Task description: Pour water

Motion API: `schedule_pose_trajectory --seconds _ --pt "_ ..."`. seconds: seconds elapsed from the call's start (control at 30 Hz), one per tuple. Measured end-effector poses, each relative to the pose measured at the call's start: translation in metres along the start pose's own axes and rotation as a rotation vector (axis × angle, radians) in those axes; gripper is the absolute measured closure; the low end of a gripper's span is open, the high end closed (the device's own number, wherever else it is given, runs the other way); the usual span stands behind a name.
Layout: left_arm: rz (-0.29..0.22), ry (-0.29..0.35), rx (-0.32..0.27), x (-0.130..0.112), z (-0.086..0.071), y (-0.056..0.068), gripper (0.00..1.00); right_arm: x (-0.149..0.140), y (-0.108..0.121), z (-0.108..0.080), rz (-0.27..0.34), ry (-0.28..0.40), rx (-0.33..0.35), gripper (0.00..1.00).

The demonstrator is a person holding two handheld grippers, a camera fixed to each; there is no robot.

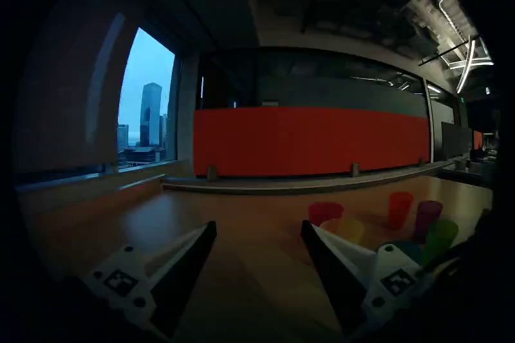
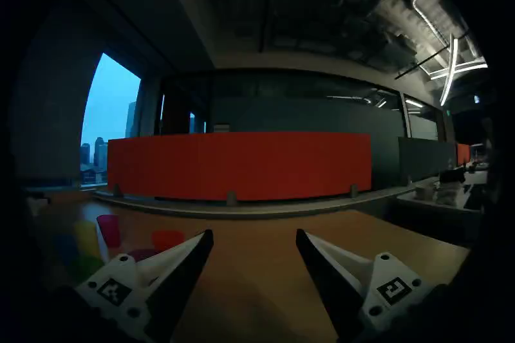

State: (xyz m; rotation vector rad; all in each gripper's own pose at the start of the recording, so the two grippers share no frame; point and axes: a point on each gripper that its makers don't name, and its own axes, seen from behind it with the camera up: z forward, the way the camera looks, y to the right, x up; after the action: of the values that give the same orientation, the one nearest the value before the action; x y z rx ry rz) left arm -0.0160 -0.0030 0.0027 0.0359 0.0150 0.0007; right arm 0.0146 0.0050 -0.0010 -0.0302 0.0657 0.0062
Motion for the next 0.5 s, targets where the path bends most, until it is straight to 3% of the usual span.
schedule_pose_trajectory --seconds 0.5 --pt "0.0 0.0 0.0 0.0 0.0 0.0 0.02 -0.015 0.0 0.004 -0.015 -0.037 0.001 0.0"
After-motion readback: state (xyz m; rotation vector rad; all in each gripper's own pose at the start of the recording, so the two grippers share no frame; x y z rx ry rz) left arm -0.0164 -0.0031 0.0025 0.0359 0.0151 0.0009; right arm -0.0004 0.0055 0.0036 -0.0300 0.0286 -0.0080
